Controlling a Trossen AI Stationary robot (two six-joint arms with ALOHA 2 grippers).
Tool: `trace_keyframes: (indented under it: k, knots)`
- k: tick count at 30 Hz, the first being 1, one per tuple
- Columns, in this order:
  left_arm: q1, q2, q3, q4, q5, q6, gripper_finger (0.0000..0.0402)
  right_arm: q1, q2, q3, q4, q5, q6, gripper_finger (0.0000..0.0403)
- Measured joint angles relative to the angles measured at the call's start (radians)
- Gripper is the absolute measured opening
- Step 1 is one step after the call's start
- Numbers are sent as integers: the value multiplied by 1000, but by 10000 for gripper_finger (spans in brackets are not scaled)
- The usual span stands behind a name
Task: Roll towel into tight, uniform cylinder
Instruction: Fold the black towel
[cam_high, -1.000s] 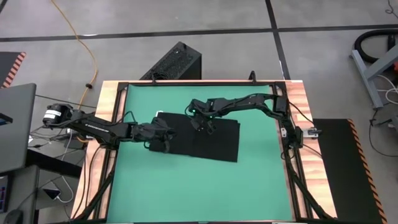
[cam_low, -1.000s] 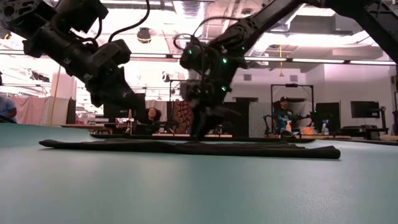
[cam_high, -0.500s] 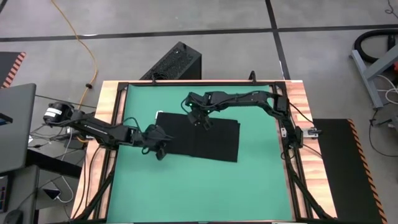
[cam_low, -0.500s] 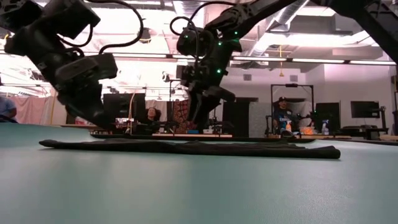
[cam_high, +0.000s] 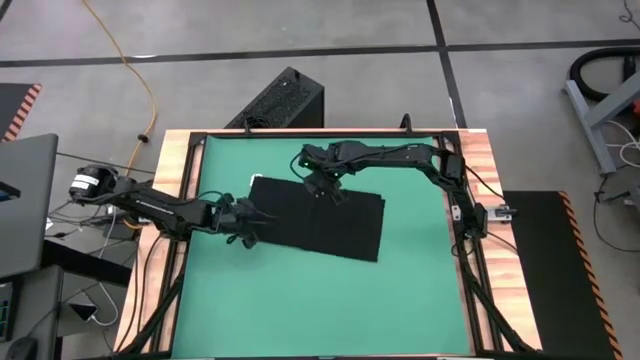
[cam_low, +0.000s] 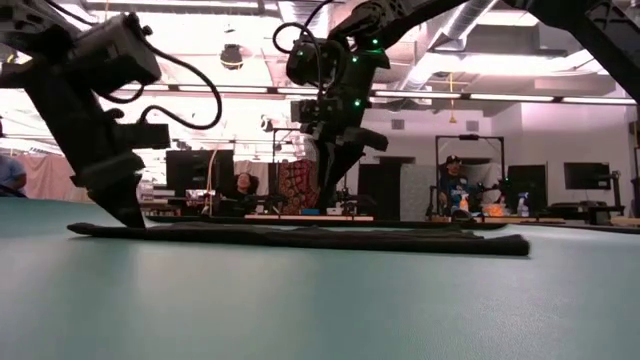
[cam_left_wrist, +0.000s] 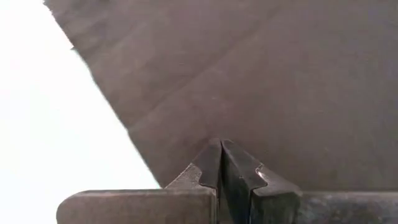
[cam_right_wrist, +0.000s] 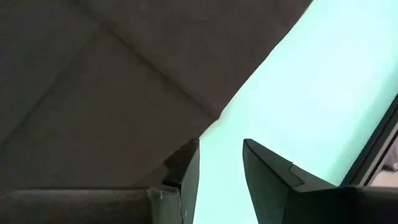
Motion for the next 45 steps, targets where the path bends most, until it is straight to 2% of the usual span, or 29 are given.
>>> trace_keyframes:
  k: [5,10,12,14,17,20,22,26,31,36,41,45]
  knots:
    - [104,0,0,63,-91,124,0,-22,0,13,-42,34,38,143]
    - [218,0,-1,363,-239,375,0,-50,0,16,-17,68,54,143]
    - [252,0,-1,497,-216,472,0,-59,0,16,-17,63,53,143]
    - [261,-8,-1,589,-113,521,0,-66,0,16,-17,31,45,143]
    - [241,-20,0,624,85,467,0,-74,0,16,-17,-16,44,141]
    - [172,-12,0,549,156,352,0,-76,0,16,-24,-61,45,126]
    - [104,12,0,490,139,304,0,-71,0,16,-22,-65,46,100]
    - [-17,84,-1,432,48,187,0,-43,0,16,-46,-67,46,17]
    - [-109,174,-1,469,33,112,0,-5,0,15,-147,-70,174,6]
    - [-141,224,0,489,12,109,0,44,-2,-37,-248,-54,345,4]
    - [-142,228,0,487,15,141,0,94,-2,-139,-266,82,470,2]
    - [-143,211,0,487,16,168,0,118,-2,-229,-274,153,560,2]
